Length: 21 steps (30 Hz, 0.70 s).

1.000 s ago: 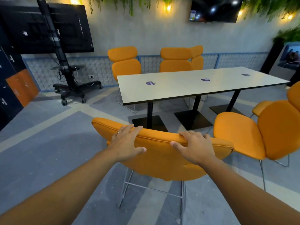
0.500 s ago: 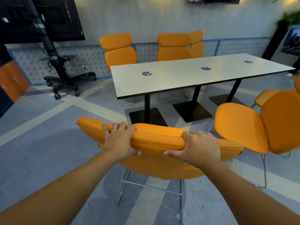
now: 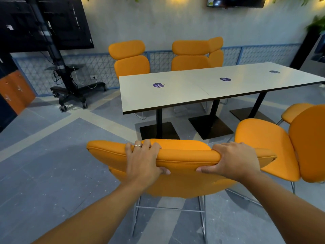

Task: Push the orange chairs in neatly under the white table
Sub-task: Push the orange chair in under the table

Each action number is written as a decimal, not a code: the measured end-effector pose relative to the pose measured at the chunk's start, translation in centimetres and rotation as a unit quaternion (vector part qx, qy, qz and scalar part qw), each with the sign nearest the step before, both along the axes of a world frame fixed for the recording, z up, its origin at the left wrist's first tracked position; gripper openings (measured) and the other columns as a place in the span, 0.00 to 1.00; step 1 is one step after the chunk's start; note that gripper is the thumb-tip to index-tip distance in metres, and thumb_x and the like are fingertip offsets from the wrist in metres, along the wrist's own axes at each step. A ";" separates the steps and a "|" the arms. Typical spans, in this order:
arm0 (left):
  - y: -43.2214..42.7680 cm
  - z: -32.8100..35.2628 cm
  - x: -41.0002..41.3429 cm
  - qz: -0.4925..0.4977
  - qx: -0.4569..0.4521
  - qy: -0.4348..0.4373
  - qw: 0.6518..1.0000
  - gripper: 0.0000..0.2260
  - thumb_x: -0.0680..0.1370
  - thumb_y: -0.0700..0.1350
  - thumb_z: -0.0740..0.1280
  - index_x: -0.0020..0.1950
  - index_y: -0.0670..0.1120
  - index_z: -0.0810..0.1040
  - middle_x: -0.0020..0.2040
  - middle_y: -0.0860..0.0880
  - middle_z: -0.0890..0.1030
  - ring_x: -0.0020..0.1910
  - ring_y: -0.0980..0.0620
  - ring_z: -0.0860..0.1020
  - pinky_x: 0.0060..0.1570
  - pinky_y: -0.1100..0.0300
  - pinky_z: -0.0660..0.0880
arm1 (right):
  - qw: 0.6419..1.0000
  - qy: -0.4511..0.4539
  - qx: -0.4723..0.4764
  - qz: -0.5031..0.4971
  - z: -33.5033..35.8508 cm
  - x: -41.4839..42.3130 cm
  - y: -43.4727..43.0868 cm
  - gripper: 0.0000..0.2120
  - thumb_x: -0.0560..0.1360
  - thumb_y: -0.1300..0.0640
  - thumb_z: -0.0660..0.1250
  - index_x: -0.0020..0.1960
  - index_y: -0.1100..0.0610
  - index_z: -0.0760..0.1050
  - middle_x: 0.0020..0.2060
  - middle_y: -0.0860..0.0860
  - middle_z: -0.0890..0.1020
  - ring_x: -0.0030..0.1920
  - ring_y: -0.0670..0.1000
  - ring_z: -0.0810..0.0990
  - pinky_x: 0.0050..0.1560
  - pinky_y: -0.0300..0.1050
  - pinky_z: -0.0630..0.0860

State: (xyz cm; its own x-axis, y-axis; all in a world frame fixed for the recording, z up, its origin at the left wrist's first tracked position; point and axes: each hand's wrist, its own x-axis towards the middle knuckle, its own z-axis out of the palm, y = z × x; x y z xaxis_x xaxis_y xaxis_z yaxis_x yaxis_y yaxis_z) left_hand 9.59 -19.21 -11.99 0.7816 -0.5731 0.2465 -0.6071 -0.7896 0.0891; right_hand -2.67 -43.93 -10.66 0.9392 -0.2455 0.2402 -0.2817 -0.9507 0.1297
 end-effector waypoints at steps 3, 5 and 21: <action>-3.2 -0.1 -0.3 0.016 -0.009 -0.007 1.000 0.33 0.63 0.75 0.66 0.62 0.58 0.71 0.59 0.55 0.74 0.63 0.48 0.69 0.67 0.46 0.57 | 1.000 -0.002 0.003 0.019 -0.1 0.6 -3.9 0.43 0.54 0.10 0.41 0.40 0.42 0.73 0.34 0.41 0.76 0.37 0.44 0.75 0.37 0.43 0.71; -5.3 0.0 -0.3 0.033 -0.009 -0.009 0.999 0.34 0.62 0.76 0.66 0.61 0.59 0.71 0.59 0.55 0.74 0.62 0.49 0.69 0.66 0.48 0.58 | 0.999 -0.002 0.009 0.031 -0.1 1.2 -6.4 0.42 0.53 0.10 0.42 0.40 0.42 0.73 0.34 0.41 0.76 0.37 0.44 0.75 0.38 0.43 0.70; -13.7 -0.9 1.4 0.082 -0.025 -0.073 0.994 0.36 0.57 0.78 0.62 0.52 0.53 0.79 0.46 0.52 0.79 0.50 0.46 0.76 0.53 0.47 0.64 | 0.995 0.015 -0.002 0.103 0.0 5.5 -16.5 0.45 0.55 0.10 0.41 0.44 0.44 0.75 0.35 0.42 0.77 0.38 0.45 0.76 0.44 0.46 0.74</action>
